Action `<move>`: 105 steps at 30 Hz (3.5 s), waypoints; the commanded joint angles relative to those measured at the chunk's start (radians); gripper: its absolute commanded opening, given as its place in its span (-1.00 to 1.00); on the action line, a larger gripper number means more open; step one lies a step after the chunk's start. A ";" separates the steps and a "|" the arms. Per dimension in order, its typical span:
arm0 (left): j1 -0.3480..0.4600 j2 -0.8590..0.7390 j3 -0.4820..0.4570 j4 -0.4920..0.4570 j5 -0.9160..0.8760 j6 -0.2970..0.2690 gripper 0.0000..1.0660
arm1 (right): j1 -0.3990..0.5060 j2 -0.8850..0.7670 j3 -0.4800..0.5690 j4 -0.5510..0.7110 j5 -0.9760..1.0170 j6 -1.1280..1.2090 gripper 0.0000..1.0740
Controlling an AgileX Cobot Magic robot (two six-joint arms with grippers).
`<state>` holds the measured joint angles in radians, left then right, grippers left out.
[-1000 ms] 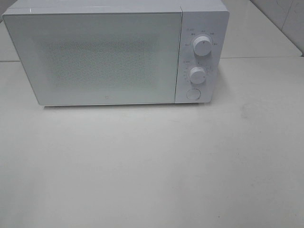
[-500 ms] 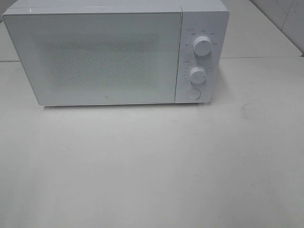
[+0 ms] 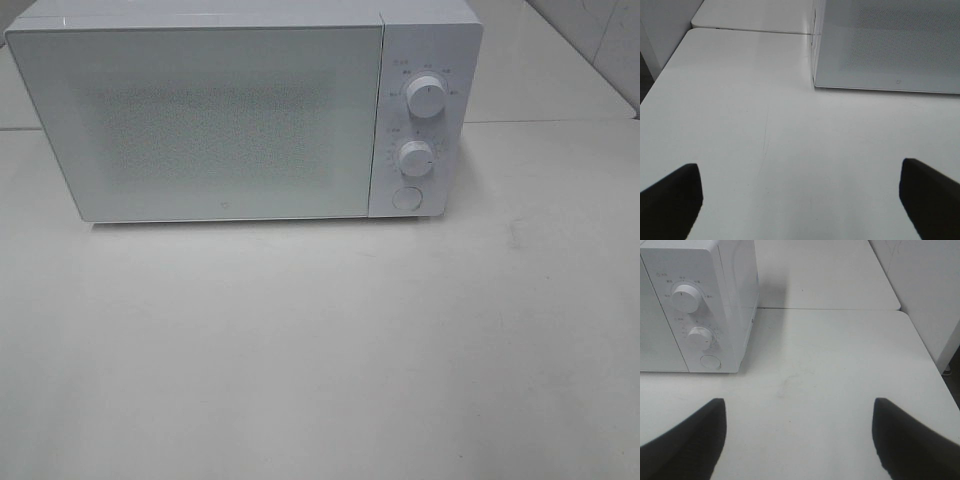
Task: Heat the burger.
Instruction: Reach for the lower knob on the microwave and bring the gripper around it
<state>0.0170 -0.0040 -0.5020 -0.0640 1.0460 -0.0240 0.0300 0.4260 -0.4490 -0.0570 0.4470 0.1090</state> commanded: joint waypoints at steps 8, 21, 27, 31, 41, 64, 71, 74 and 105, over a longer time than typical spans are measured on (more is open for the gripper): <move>0.001 -0.026 0.001 -0.004 -0.009 0.001 0.88 | -0.002 0.234 0.004 0.002 -0.250 0.011 0.42; 0.001 -0.026 0.001 -0.004 -0.009 0.001 0.88 | -0.002 0.537 0.004 -0.002 -0.555 0.012 0.42; 0.001 -0.026 0.001 -0.004 -0.009 0.001 0.88 | -0.002 0.693 0.007 -0.002 -0.742 0.009 0.42; 0.001 -0.026 0.001 -0.004 -0.009 0.001 0.88 | -0.002 0.766 0.049 0.002 -0.898 -0.007 0.42; 0.001 -0.026 0.001 -0.004 -0.009 0.001 0.88 | 0.100 0.865 0.128 0.173 -1.099 -0.131 0.42; 0.001 -0.026 0.001 -0.004 -0.009 0.001 0.88 | 0.645 1.123 0.136 0.859 -1.580 -0.396 0.42; 0.001 -0.026 0.001 -0.004 -0.009 0.001 0.88 | 0.711 1.186 0.081 0.930 -1.587 -0.428 0.42; 0.001 -0.025 0.001 -0.004 -0.009 0.001 0.88 | 0.720 1.224 0.049 0.938 -1.587 -0.447 0.42; 0.001 -0.022 0.001 -0.004 -0.009 0.001 0.88 | 0.679 1.499 -0.233 0.872 -1.569 -0.401 0.42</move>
<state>0.0170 -0.0040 -0.5020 -0.0640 1.0460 -0.0240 0.7140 1.9240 -0.6750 0.8350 -1.1280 -0.3000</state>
